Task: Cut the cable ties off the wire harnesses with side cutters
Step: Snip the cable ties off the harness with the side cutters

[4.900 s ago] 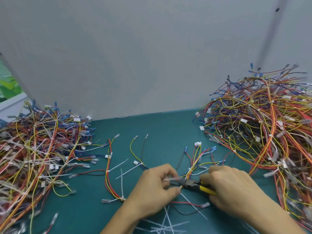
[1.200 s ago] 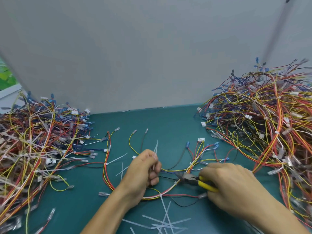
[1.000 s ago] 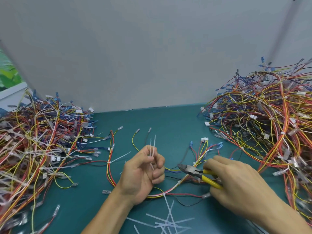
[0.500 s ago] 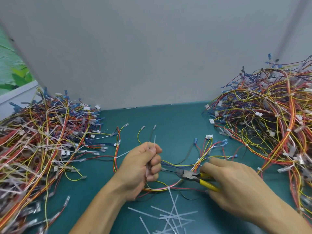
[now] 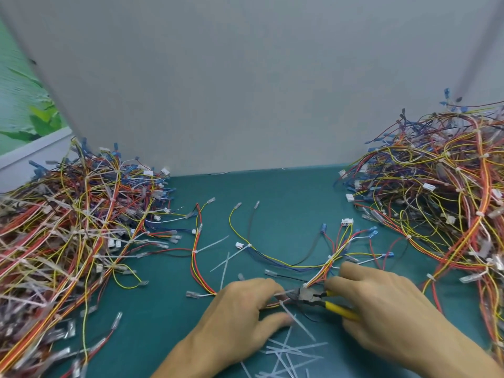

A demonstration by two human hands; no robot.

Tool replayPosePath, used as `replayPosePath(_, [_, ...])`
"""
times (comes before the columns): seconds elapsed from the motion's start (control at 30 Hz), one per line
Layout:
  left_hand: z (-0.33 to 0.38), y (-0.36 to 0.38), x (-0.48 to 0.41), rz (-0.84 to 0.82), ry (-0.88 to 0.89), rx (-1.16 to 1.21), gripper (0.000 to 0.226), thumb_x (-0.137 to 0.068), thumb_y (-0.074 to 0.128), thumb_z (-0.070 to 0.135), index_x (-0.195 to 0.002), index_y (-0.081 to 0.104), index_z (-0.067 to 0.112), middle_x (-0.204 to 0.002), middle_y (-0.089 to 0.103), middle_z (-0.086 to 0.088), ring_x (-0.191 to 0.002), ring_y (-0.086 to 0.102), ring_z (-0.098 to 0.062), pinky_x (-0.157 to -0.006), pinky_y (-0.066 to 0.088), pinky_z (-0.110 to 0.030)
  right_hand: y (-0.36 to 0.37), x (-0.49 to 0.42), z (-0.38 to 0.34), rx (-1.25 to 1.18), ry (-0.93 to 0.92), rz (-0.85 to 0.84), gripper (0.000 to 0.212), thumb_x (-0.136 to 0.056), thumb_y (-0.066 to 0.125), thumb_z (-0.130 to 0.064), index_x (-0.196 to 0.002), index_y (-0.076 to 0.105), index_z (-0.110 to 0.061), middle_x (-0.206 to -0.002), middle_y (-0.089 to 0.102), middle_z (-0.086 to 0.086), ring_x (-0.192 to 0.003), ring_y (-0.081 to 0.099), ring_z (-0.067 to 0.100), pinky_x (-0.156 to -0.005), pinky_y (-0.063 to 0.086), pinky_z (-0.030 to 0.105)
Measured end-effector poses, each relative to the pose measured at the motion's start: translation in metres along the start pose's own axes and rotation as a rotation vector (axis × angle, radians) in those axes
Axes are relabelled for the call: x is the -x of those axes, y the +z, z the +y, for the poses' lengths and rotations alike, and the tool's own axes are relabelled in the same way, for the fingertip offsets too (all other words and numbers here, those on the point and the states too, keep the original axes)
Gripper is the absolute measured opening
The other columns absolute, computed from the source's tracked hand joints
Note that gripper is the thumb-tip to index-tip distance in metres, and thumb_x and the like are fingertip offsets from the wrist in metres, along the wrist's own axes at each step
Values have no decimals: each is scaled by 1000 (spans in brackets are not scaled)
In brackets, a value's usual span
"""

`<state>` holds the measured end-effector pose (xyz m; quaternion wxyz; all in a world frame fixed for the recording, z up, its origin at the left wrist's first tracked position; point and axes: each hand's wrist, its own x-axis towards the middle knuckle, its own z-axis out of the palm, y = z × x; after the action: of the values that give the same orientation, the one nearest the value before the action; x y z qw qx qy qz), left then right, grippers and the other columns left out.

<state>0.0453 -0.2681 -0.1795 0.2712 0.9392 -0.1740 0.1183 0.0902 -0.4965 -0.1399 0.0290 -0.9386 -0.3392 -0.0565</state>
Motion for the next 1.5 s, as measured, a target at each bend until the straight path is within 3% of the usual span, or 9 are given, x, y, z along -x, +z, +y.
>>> replayPosePath(0.23, [-6, -6, -11, 43, -212, 244, 16, -87, 67, 27, -74, 60, 23, -48, 33, 9, -49, 28, -9, -50, 24, -15, 3, -4, 1, 54, -57, 47, 33, -39, 75, -31, -61, 50, -30, -63, 46, -12, -48, 53, 15, -46, -2, 15])
replayPosePath(0.33, [-9, -8, -11, -5, -276, 328, 18, -88, 66, 24, -72, 60, 21, -46, 32, 10, -49, 26, -8, -49, 23, -20, 6, -4, -3, 18, -70, -6, 21, -62, 66, -34, -76, 52, -28, -81, 48, -12, -72, 59, 18, -46, 18, 23])
replayPosePath(0.43, [-10, -9, -11, -36, -302, 370, 18, -89, 65, 23, -72, 60, 21, -48, 31, 10, -50, 26, -9, -51, 23, -24, 11, -6, -2, 4, -46, -46, 18, -83, 44, -40, -96, 44, -29, -103, 41, -13, -100, 49, 18, -65, 30, 29])
replayPosePath(0.57, [-10, -9, -12, -44, -304, 371, 18, -90, 64, 23, -72, 60, 21, -51, 31, 10, -51, 26, -9, -51, 22, -23, 1, -7, -3, 12, -48, 22, 22, -58, 71, -32, -76, 58, -30, -79, 52, -10, -67, 58, 21, -50, 28, 26])
replayPosePath(0.67, [-9, -10, -12, -50, -300, 377, 19, -90, 64, 24, -72, 60, 21, -53, 31, 9, -52, 26, -10, -51, 22, -24, 3, -8, -3, 12, -24, -30, 20, -72, 59, -32, -92, 61, -31, -92, 52, -10, -84, 57, 22, -58, 36, 29])
replayPosePath(0.83, [-10, -10, -11, -55, -304, 382, 19, -90, 64, 24, -72, 60, 22, -52, 31, 10, -51, 26, -9, -50, 22, -23, 10, -8, -4, 38, -57, 116, 28, -52, 80, -26, -67, 57, -26, -71, 53, -8, -57, 56, 22, -42, 33, 28])
replayPosePath(0.97, [-10, -10, -12, -53, -307, 386, 18, -90, 64, 24, -73, 61, 21, -52, 31, 10, -51, 26, -9, -51, 23, -23, 14, -10, -2, 94, -103, 168, 32, -45, 83, -21, -65, 57, -25, -68, 53, -7, -55, 55, 22, -42, 28, 26])
replayPosePath(1.33, [-9, -10, -13, -56, -319, 386, 19, -89, 64, 25, -71, 60, 25, -54, 33, 8, -52, 27, -9, -52, 23, -25, 20, -11, 1, 107, -128, 187, 33, -46, 86, -17, -66, 61, -26, -66, 54, -8, -55, 57, 22, -36, 39, 28])
replayPosePath(1.5, [-9, -9, -13, -54, -324, 372, 21, -89, 65, 25, -69, 59, 27, -51, 31, 10, -51, 26, -9, -51, 23, -24, 19, -10, 1, 131, -142, 153, 31, -45, 81, -20, -63, 57, -27, -63, 53, -11, -51, 57, 20, -35, 32, 27])
